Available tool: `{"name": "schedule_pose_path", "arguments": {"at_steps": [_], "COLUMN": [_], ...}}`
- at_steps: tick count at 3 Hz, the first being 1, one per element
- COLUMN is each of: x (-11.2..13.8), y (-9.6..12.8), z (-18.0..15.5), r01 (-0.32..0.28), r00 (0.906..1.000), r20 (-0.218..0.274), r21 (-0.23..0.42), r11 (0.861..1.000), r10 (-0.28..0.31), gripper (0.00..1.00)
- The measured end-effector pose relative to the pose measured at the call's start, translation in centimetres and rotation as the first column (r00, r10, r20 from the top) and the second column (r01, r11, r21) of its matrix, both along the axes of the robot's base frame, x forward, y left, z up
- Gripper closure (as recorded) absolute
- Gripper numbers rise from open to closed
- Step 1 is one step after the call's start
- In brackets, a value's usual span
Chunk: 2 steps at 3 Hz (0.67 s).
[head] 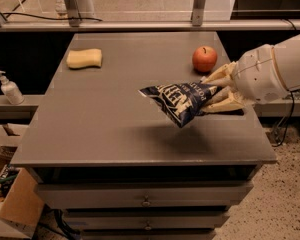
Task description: Pick blue chip bag
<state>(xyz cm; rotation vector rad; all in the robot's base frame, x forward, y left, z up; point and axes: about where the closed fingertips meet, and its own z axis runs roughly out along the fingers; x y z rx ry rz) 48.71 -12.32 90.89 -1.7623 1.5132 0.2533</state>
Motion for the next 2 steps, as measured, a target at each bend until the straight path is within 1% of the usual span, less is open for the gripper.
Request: {"name": "schedule_pose_path", "arguments": {"at_steps": [1,2], "x": [-0.92,-1.01], "y": [0.24,0.41], "z": [1.91,2.11], "r01": [-0.010,-0.012], "r00": [0.9999,0.9999], "r20": [-0.010,-0.011], "r21": [0.076,0.084], "r11": [0.997,0.996], "r10": [0.011,0.013], "gripper": [1.00,1.00]}}
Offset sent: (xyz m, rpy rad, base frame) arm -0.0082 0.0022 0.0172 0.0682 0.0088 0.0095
